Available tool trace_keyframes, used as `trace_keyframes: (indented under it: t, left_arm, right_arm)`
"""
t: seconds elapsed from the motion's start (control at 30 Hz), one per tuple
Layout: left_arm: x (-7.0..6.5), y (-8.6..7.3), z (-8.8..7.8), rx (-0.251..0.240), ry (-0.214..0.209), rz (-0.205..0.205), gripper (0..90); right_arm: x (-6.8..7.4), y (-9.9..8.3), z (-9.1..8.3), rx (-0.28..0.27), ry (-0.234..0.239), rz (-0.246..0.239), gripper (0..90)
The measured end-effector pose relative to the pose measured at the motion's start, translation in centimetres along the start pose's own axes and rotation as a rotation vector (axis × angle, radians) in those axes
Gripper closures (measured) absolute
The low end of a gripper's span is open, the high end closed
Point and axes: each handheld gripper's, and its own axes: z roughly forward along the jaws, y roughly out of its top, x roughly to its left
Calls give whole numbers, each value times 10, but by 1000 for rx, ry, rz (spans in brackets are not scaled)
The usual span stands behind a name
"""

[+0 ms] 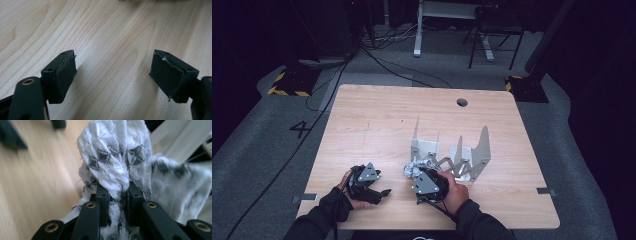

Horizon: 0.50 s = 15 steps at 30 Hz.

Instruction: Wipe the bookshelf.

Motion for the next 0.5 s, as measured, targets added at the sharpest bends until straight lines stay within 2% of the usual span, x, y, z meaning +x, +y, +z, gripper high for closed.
trace_keyframes:
  t: [0.17, 0.27, 0.4, 0.43, 0.47, 0.5]
  left_arm:
    - [0, 0, 0, -3, 1, -3, 210]
    - [0, 0, 0, -3, 3, -2, 210]
    - [0, 0, 0, -3, 3, -1, 210]
    - [0, 0, 0, -3, 3, -1, 210]
    - [0, 0, 0, -1, 3, 1, 210]
    - [0, 0, 0, -1, 3, 1, 210]
  right_arm:
    - [-13, 24, -20, -89, -78, 12, 763]
    - [-21, 30, -29, -118, -90, 32, 763]
    - [-18, 26, -28, -100, -68, 21, 763]
    - [-16, 22, -26, -81, -55, 9, 763]
    - [-11, 10, -21, -44, -38, -4, 763]
    - [-11, 10, -21, -44, -38, -4, 763]
